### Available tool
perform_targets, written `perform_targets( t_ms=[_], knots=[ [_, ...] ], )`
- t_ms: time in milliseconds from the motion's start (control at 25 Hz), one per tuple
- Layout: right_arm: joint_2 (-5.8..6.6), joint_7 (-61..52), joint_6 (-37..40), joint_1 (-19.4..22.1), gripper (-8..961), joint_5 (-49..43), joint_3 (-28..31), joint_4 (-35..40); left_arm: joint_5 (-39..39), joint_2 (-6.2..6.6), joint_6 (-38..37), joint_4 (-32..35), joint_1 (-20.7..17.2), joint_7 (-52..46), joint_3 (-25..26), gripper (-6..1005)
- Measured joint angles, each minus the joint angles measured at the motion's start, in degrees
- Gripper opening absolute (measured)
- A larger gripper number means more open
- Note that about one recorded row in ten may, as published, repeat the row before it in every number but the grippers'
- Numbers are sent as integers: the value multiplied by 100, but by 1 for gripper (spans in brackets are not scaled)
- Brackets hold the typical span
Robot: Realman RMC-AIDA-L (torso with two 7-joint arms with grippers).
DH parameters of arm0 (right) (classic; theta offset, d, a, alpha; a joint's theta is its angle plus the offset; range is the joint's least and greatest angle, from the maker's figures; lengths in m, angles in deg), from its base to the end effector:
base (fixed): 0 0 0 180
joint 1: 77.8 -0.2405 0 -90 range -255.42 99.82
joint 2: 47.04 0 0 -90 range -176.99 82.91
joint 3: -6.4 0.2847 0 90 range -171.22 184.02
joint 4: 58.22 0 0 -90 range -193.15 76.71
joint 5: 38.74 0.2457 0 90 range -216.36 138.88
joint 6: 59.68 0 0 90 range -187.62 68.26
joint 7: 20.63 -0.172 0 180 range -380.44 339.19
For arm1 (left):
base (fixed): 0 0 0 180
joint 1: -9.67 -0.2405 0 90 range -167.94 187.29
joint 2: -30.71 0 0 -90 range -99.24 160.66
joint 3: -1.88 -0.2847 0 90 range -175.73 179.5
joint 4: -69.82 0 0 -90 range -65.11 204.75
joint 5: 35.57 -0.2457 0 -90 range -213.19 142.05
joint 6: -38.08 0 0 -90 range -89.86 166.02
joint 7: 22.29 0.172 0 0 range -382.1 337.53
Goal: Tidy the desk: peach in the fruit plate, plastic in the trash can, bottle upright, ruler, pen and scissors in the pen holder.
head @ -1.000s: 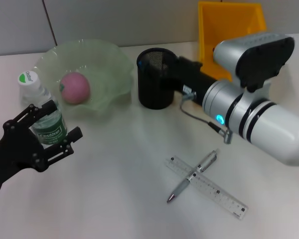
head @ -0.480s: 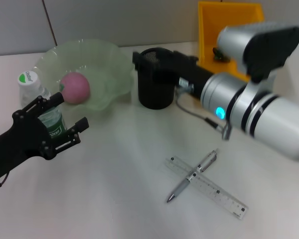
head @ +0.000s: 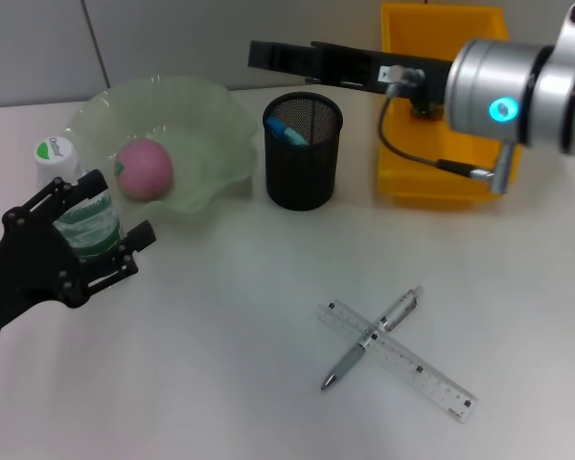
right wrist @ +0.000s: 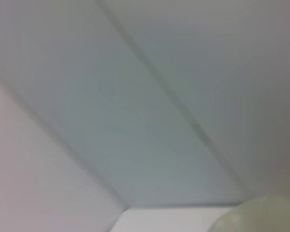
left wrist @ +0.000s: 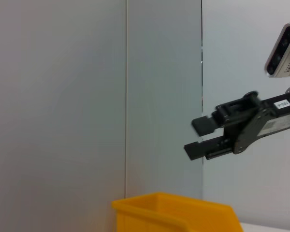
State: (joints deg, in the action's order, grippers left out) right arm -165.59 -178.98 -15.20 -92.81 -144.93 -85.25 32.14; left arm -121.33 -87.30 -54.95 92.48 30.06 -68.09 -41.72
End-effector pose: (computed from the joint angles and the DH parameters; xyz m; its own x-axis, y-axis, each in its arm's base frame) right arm 0.1152 0.4089 -0.0215 0.3948 -0.5805 -0.7121 -0.8543 -0.5172 -0.0521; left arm -0.3251 0.3289 -0.0320 0.6783 -0.0352 0.7339 0.4040 -0.8164 -0.4126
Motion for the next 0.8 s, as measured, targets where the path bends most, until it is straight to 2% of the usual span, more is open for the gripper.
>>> perform_targets(
  t_ms=[80, 120, 160, 200, 240, 280, 360, 400, 520, 560, 600, 720, 760, 800],
  knots=[
    [-38, 543, 1304, -214, 578, 608, 849, -291, 2, 1, -99, 26, -54, -15, 16, 845],
    [-38, 543, 1304, -214, 578, 608, 849, -291, 2, 1, -167, 33, -87, -20, 18, 845],
    [-32, 691, 2163, -355, 578, 781, 1392, -583, 3, 0, -239, 39, -130, -21, 9, 845],
    [-25, 762, 2581, -433, 578, 796, 1664, -729, 3, 0, -239, 39, -130, -21, 9, 845],
    [-25, 762, 2581, -433, 578, 796, 1664, -729, -4, -2, -263, 40, -152, -21, -8, 845],
    [5, 925, 3332, -566, 578, 747, 2094, -986, -24, -6, -295, 42, -175, -23, -40, 845],
    [85, 1063, 3966, -749, 578, 577, 2449, -1221, -36, -6, -335, 43, -199, -28, -95, 845],
    [85, 1063, 3966, -749, 578, 577, 2449, -1221, -36, -6, -335, 43, -199, -28, -95, 845],
    [237, 1219, 4582, -1002, 578, 130, 2646, -1369, -50, 4, -374, 50, -215, -56, -226, 845],
    [301, 1320, 4858, -1190, 577, -282, 2660, -1380, -53, 24, -378, 134, -231, -163, -409, 845],
    [301, 1320, 4858, -1190, 577, -282, 2660, -1380, -53, 24, -378, 134, -231, -163, -409, 845],
    [319, 1453, 5227, -1557, 577, -942, 2629, -1383, -55, 42, -377, 354, -280, -407, -700, 845],
    [298, 1496, 5434, -1833, 577, -1465, 2621, -1392, -63, 47, -363, 503, -308, -589, -866, 845],
    [298, 1496, 5434, -1833, 577, -1465, 2621, -1392, -63, 47, -363, 503, -308, -589, -866, 845]
  ],
)
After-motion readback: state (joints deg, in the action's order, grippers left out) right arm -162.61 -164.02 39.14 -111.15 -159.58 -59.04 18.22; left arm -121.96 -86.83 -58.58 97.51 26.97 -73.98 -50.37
